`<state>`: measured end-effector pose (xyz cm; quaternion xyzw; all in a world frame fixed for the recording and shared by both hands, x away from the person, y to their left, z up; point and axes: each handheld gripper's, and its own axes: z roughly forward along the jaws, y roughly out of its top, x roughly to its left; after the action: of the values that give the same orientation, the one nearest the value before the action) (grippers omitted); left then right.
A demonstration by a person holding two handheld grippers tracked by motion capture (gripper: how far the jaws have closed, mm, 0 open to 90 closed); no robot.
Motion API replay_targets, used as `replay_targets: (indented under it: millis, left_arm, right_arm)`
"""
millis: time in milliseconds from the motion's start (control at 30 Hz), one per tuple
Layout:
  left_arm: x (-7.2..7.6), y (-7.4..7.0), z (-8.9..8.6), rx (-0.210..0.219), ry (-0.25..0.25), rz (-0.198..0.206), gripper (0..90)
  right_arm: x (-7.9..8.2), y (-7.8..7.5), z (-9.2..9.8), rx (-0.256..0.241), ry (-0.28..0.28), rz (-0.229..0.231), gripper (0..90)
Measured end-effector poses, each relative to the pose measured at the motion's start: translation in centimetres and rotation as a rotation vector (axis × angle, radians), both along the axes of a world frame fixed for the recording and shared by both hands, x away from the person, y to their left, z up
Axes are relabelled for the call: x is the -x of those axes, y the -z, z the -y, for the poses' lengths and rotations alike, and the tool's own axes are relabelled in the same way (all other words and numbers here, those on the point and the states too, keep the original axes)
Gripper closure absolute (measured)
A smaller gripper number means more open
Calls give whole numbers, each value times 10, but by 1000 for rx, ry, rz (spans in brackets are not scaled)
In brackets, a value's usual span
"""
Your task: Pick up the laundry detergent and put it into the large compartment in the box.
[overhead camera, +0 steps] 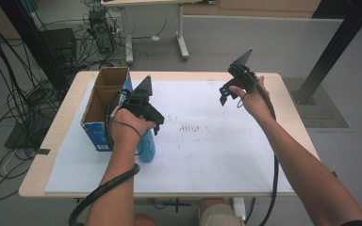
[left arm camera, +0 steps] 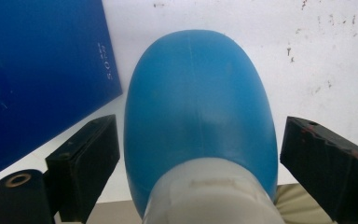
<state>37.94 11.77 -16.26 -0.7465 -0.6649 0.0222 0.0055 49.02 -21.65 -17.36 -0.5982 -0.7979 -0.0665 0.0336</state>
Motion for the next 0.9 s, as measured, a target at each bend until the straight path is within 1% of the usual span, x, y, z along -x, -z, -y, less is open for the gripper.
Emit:
replay_targets:
  millis: [333,433,900]
  left_arm:
    - [0,1,2,-8,12,2,179]
    - [1,1,3,-14,15,9,217]
    - [2,2,4,-23,20,13,298]
  right_arm:
    - [0,0,1,-4,2,1,74]
    - [0,0,1,-3,2,0,74]
    - [-1,1,2,-4,3,0,73]
